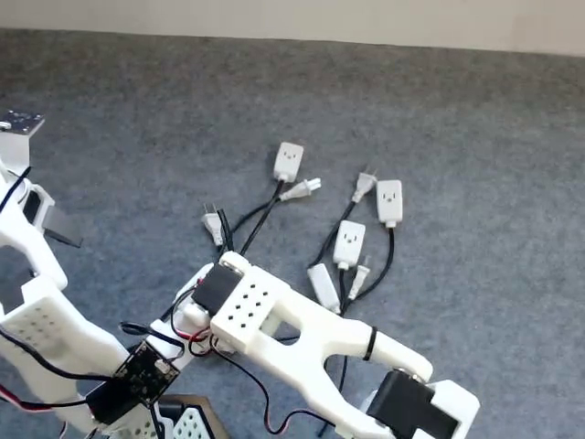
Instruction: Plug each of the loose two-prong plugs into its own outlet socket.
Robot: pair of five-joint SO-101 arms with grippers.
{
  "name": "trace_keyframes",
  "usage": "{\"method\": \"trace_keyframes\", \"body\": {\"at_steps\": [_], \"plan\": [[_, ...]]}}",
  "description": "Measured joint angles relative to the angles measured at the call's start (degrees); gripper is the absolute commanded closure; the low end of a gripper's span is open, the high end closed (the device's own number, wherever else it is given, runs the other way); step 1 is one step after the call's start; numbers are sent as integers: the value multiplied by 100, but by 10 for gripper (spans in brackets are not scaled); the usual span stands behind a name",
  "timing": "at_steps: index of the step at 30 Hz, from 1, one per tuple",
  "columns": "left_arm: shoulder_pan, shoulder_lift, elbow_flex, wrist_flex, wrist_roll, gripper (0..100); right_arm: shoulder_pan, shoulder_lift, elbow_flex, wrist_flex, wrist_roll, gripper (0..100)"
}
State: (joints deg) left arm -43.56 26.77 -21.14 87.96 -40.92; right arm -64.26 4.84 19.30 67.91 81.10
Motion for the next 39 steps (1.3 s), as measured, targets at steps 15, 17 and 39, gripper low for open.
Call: {"method": "trace_keyframes", "body": {"at_steps": [15, 17, 39], "plan": [[-9, 9, 0, 0, 0, 670, 62, 0, 26, 0, -484, 992], [-9, 9, 0, 0, 0, 670, 70, 35, 26, 0, -501, 992], [0, 9, 0, 0, 0, 670, 580, 26, 413, -387, -510, 992]]}}
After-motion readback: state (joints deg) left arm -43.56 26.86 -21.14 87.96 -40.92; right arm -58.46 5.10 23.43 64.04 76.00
